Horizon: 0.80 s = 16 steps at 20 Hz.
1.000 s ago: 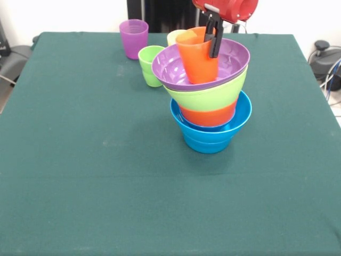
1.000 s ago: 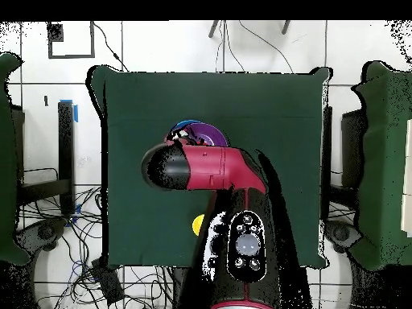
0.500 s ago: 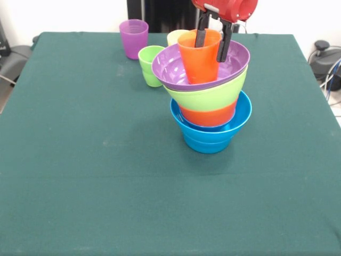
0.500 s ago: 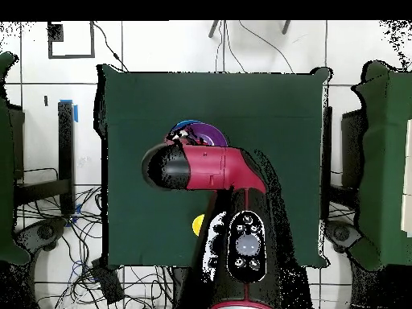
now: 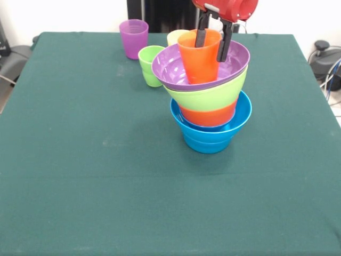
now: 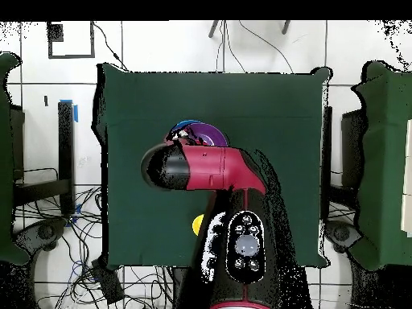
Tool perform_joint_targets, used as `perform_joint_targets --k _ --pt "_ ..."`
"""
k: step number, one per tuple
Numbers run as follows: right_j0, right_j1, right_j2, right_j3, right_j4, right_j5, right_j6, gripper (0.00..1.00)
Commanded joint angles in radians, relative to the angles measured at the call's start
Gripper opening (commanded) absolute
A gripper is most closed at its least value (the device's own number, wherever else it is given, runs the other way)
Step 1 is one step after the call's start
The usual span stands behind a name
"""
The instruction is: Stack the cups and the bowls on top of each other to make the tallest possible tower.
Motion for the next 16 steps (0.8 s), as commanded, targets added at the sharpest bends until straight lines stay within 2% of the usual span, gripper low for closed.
perform_joint_targets --k 1,16 --pt "0.022 0.024 0.045 -0.031 -0.089 -0.019 -0.068 1.0" --pt "0.025 -0.013 0.038 -0.027 -0.083 0.034 -0.086 1.0"
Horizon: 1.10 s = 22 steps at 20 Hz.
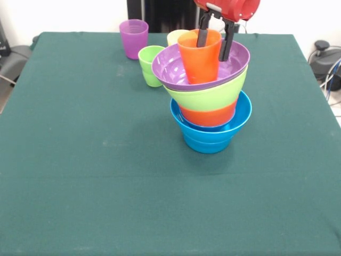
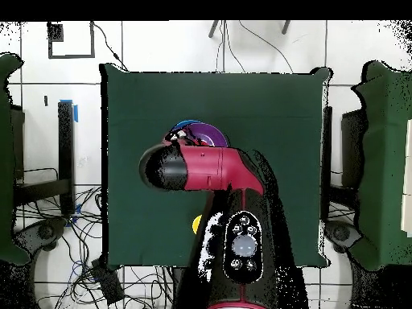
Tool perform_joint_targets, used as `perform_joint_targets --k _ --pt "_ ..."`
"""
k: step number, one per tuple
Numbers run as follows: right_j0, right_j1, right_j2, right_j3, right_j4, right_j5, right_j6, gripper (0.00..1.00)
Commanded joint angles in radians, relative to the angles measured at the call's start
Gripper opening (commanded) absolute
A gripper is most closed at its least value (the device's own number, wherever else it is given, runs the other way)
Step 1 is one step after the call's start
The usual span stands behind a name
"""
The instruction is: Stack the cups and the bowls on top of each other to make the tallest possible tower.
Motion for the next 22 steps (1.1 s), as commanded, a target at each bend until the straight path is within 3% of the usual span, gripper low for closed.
perform_joint_targets --k 1,22 --pt "0.017 -0.018 0.042 -0.025 -0.082 0.041 -0.089 1.0" --pt "0.013 -0.079 0.045 -0.018 -0.077 0.12 -0.108 1.0"
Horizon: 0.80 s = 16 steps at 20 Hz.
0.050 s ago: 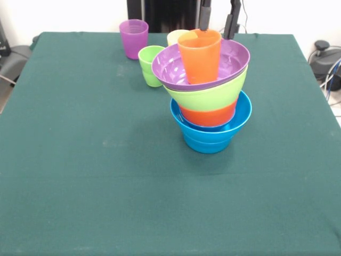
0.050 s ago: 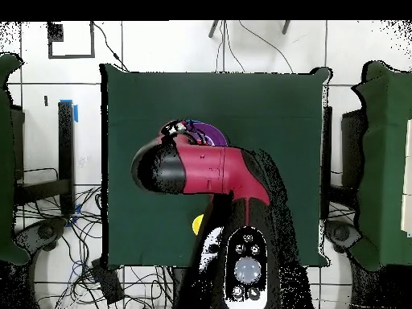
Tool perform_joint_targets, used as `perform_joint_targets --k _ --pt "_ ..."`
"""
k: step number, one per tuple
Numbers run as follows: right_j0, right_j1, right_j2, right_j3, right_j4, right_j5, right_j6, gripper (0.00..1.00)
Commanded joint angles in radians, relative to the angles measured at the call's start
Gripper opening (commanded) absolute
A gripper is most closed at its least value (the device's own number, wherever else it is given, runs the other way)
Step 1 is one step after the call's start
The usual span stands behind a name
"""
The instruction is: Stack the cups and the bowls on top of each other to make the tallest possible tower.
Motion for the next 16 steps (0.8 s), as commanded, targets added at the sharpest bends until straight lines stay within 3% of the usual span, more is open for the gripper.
perform_joint_targets --k 1,16 --pt "0.013 0.014 0.045 -0.019 -0.078 0.123 -0.108 1.0" --pt "0.039 -0.078 0.023 -0.01 -0.071 0.249 -0.103 1.0"
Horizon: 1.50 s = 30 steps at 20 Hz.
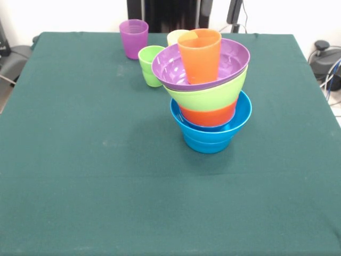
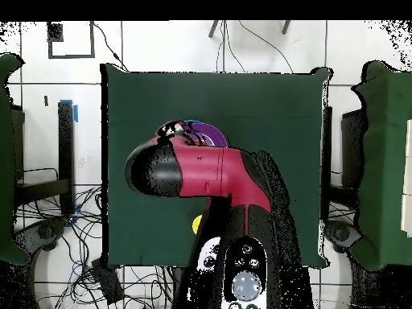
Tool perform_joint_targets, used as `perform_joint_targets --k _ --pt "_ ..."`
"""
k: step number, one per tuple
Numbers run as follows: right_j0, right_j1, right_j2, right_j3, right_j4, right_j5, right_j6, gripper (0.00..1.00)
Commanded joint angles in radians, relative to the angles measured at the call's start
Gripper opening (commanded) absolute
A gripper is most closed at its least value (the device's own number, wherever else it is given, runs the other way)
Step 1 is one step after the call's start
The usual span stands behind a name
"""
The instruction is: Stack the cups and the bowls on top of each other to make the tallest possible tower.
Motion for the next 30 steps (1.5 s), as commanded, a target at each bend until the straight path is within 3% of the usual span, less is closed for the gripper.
perform_joint_targets --k 1,14,30 --pt "0.03 -0.043 0.025 -0.008 -0.071 0.188 -0.104 1.0" --pt "0.052 -0.111 0.024 -0.01 -0.074 0.286 -0.077 1.0" --pt "0.105 -0.079 0.007 0.004 -0.068 0.23 0.017 1.0"
